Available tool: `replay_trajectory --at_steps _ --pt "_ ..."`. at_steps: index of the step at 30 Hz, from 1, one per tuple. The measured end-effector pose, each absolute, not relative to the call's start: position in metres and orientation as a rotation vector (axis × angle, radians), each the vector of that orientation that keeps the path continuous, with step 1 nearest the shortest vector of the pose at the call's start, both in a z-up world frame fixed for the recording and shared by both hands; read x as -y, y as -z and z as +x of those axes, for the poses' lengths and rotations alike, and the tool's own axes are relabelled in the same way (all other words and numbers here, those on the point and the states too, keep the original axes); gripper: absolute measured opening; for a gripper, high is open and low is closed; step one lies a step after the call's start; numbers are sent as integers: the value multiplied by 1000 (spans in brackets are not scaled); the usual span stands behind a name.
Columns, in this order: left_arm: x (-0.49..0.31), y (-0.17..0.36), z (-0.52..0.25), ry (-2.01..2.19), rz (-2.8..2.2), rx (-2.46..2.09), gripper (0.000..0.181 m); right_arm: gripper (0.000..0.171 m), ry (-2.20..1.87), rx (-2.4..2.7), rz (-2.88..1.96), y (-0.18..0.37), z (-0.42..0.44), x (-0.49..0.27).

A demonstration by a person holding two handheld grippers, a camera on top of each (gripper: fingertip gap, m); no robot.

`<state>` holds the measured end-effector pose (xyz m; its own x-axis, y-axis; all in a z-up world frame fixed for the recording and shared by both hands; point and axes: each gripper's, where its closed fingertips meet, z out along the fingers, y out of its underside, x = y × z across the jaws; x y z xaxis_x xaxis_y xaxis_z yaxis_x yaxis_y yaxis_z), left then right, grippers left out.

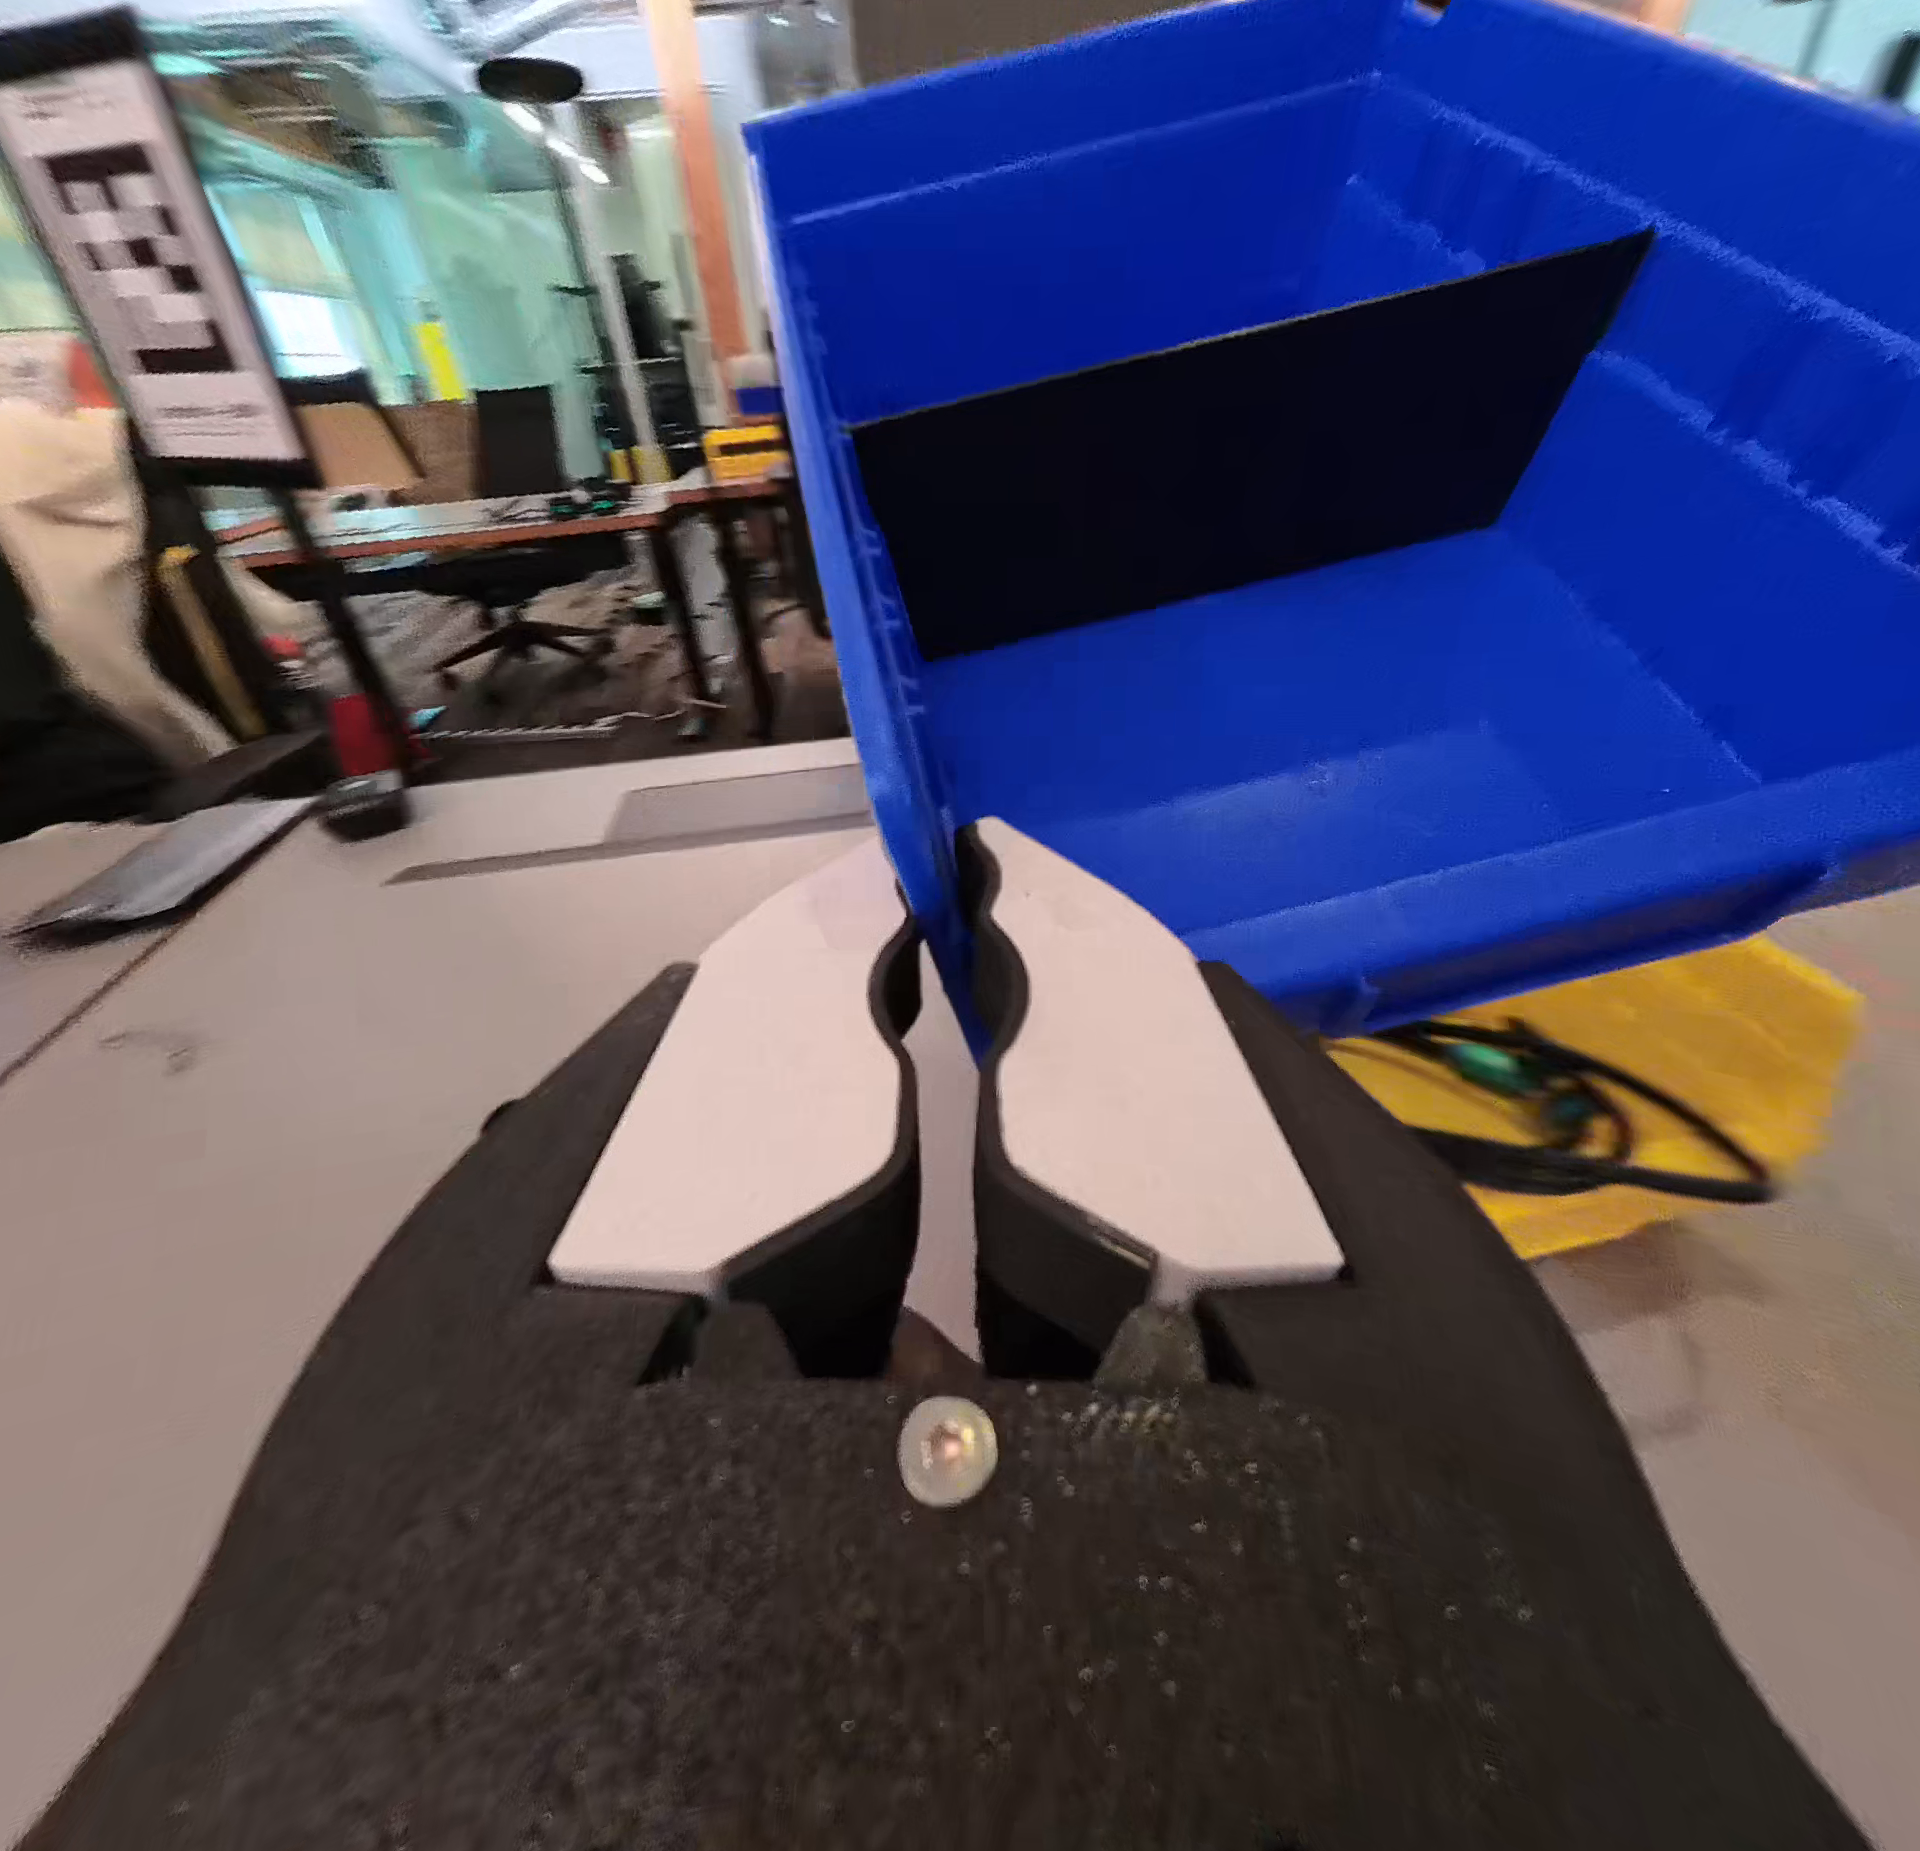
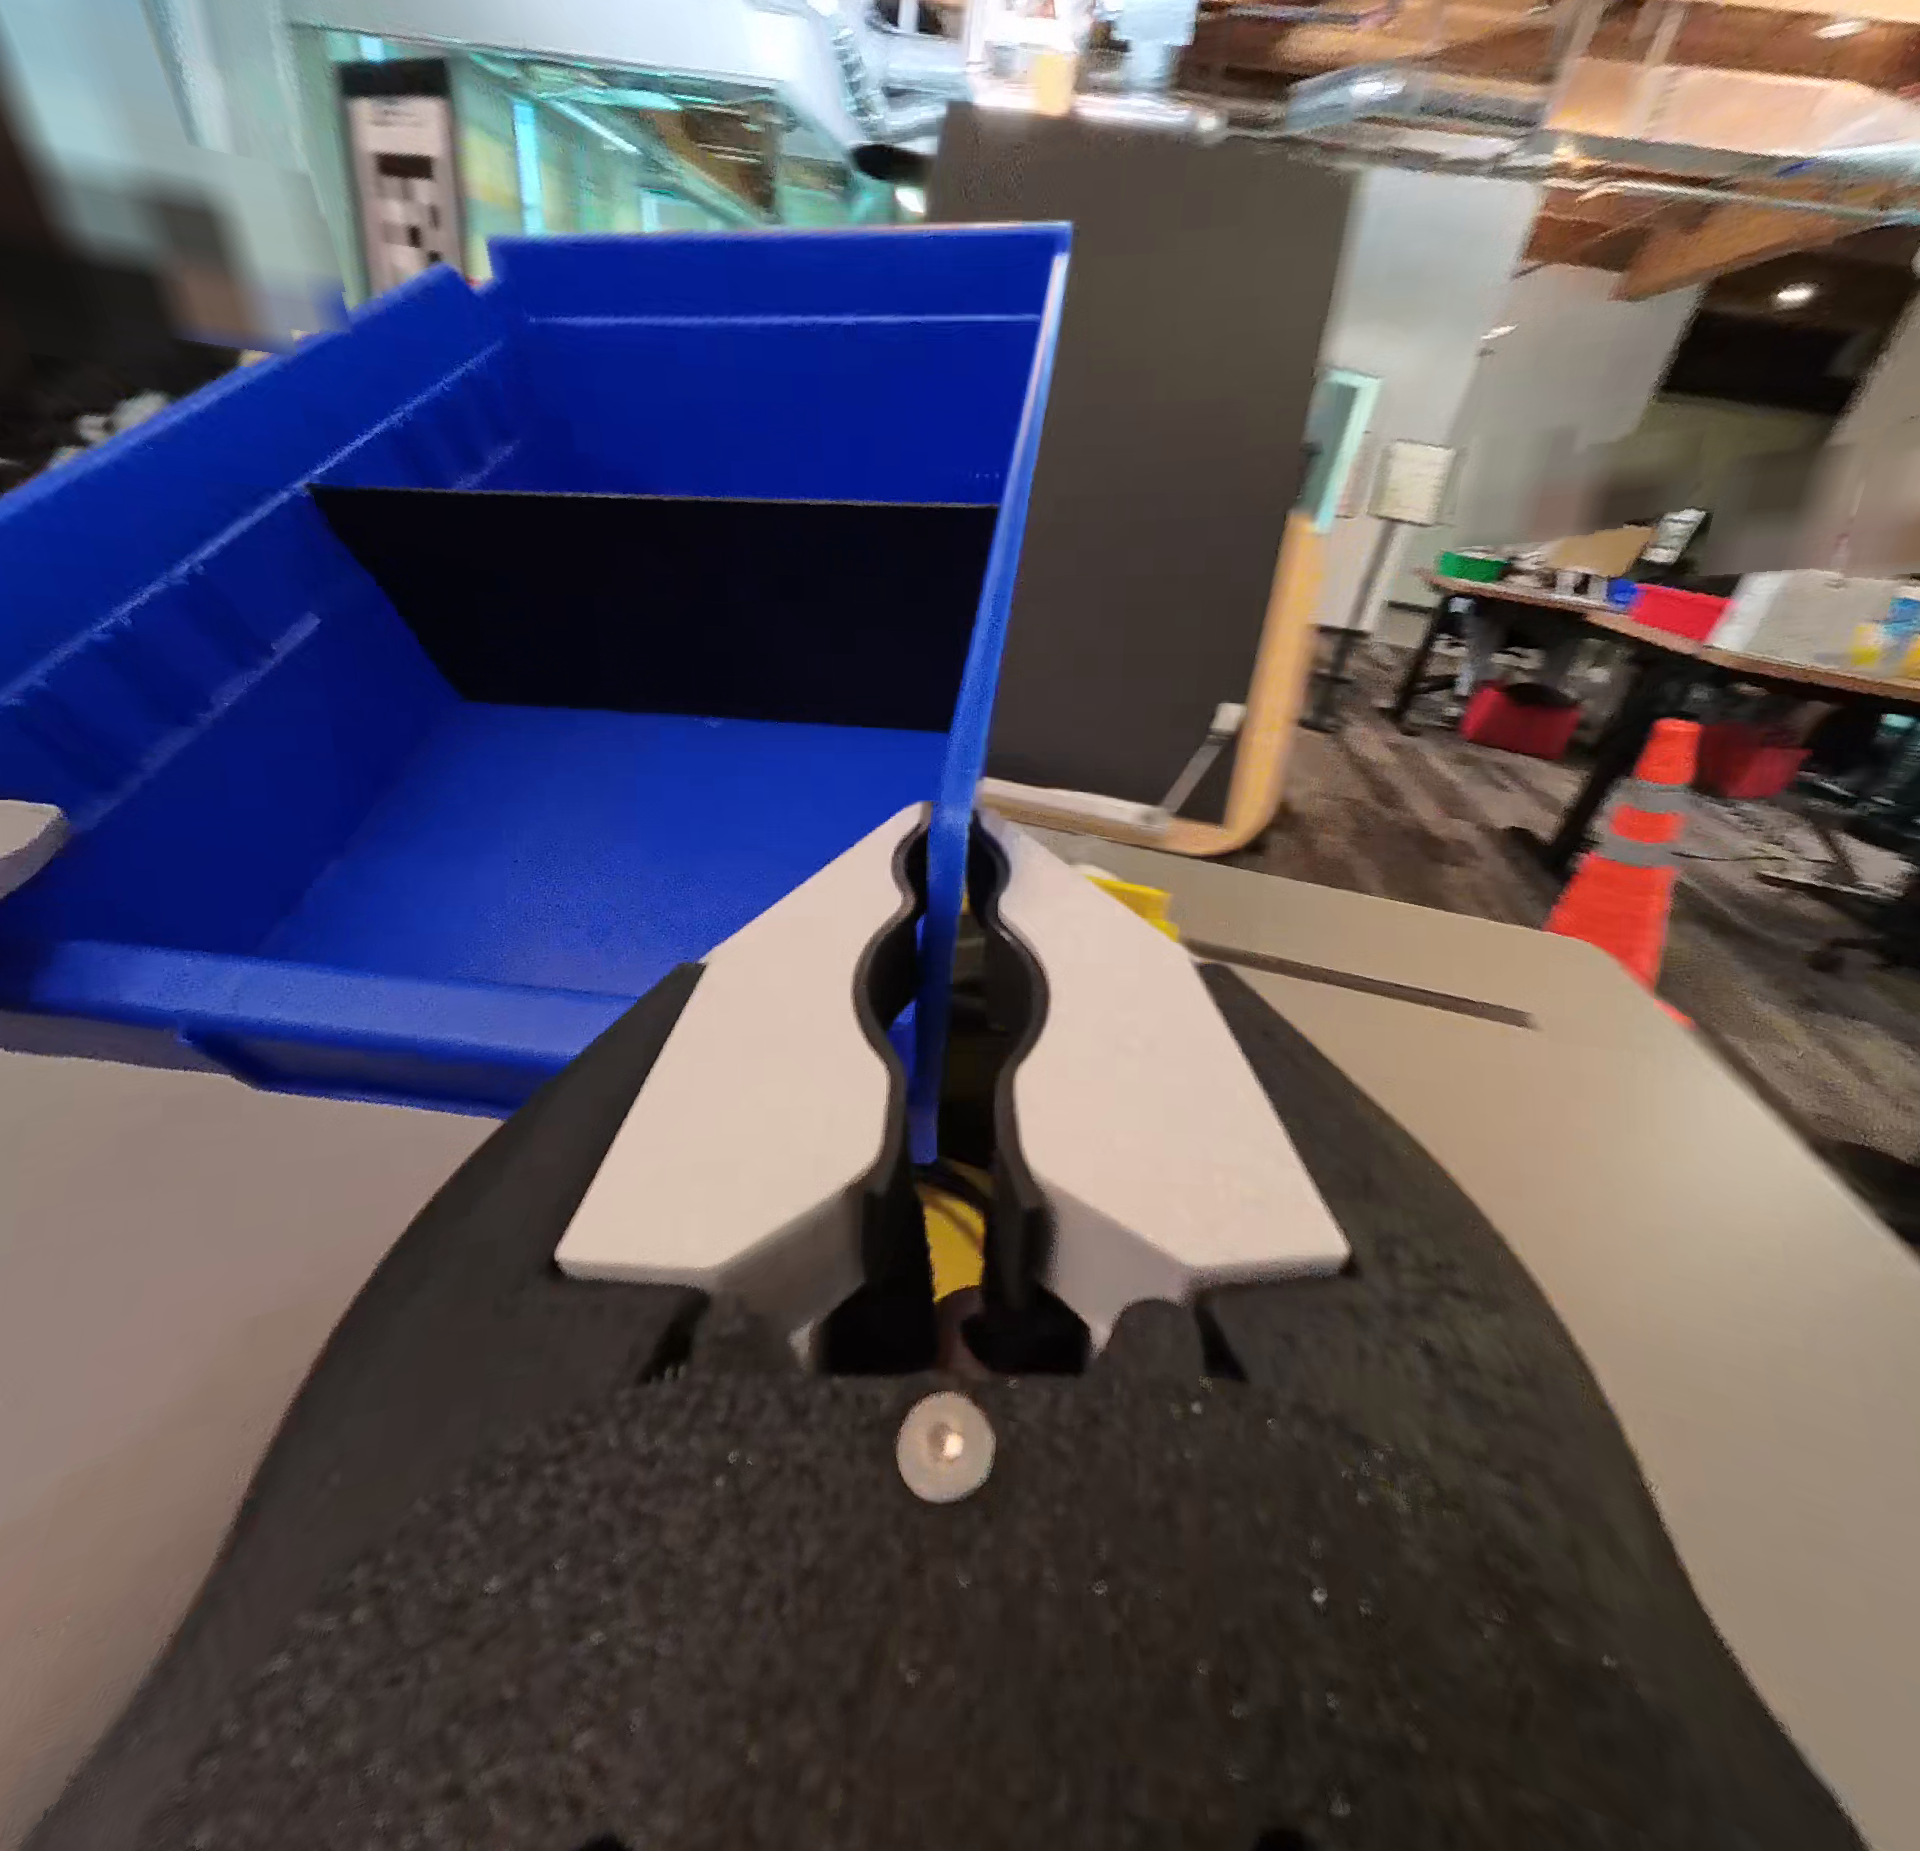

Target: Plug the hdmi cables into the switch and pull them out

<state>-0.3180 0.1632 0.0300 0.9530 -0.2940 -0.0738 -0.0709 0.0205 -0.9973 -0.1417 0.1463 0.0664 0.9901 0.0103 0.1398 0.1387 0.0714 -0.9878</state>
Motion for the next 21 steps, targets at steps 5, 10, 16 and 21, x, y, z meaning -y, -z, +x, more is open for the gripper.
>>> replay_trajectory --at_steps 5,10,16,21 --pt "-154 -37 -187 273 -1514 -435 3 3 222 -82 -1506 -70 -15 -107" --pt "-151 4 -56 289 -1604 -572 4 2 287 -166 -1621 -30 115 -95" --pt "-147 93 55 309 -1794 -641 5 3 240 -242 -1833 62 236 -99" --pt "-141 133 87 262 -1827 -728 9 3 187 -307 -1844 105 278 -111"
